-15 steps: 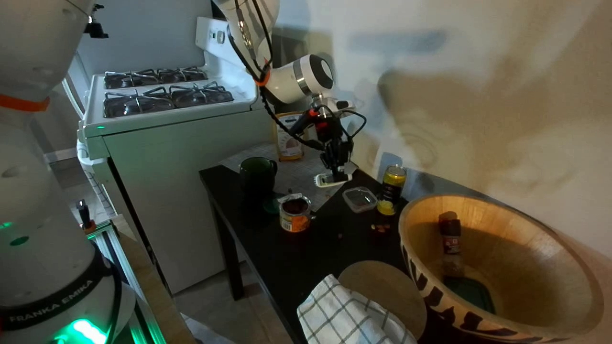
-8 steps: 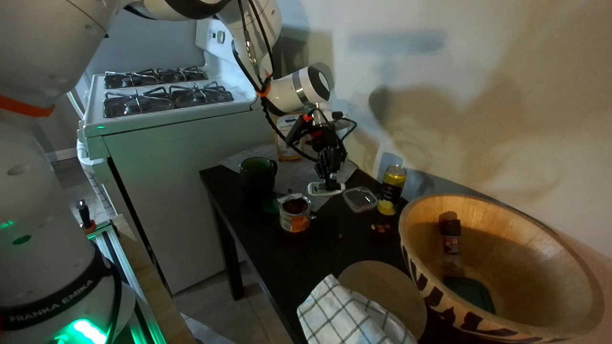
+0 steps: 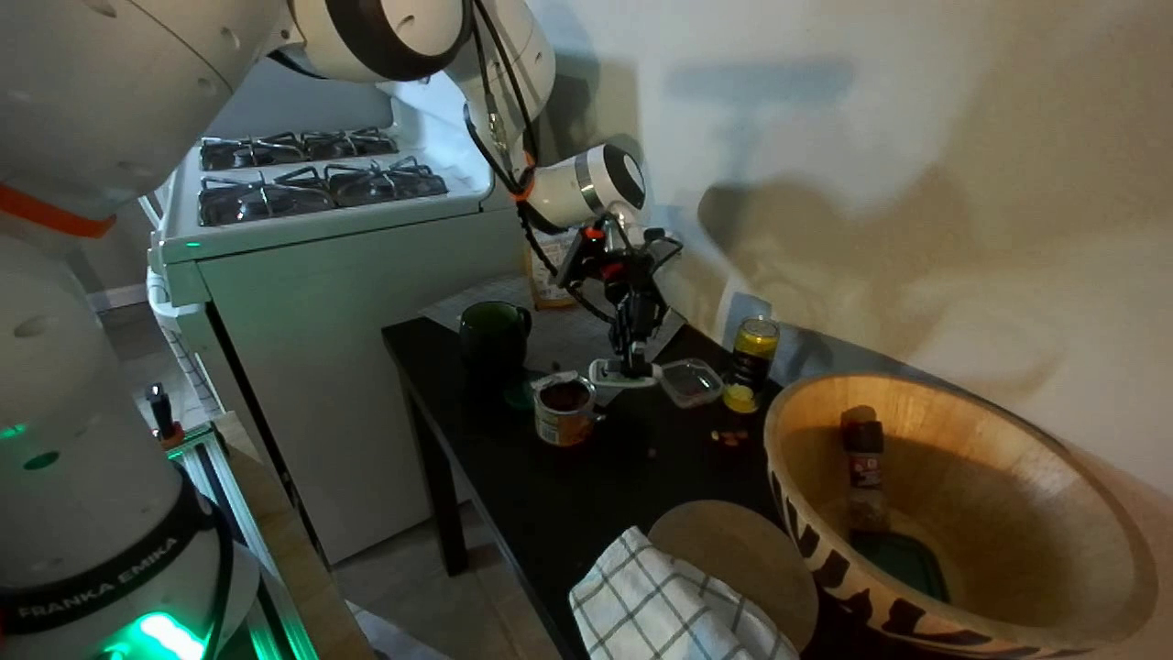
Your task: Use the brush to sweep the contents on the table
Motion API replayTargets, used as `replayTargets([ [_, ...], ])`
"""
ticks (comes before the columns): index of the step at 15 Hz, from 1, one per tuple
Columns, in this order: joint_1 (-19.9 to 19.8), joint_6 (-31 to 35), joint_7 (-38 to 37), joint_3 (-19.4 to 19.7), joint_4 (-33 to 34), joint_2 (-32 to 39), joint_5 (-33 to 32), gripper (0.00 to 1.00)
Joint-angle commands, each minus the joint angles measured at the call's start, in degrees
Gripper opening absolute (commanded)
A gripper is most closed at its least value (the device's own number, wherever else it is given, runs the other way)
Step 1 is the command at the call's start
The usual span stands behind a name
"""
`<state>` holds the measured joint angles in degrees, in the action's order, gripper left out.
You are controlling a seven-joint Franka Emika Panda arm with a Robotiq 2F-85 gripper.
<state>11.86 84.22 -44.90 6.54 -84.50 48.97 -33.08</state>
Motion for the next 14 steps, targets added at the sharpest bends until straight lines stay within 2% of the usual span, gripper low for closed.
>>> replayTargets([
  [1,-0.24,-4.84,-0.89,1.51,5.52,4.11,1.25,0.05],
  [6,-0.41,-9.21,-0.8,3.08,9.84,7.76,0.37,0.05],
  [10,0.06,-9.25,-1.65,3.65,12.49,10.31,-0.74,0.05],
  [11,0.12,-8.99,-1.96,3.71,12.96,10.74,-0.88,0.19],
  [12,0.21,-8.86,-2.3,3.79,13.36,11.19,-1.03,0.44],
  [14,0.26,-8.86,-2.62,3.85,14.26,11.94,-1.15,0.47],
])
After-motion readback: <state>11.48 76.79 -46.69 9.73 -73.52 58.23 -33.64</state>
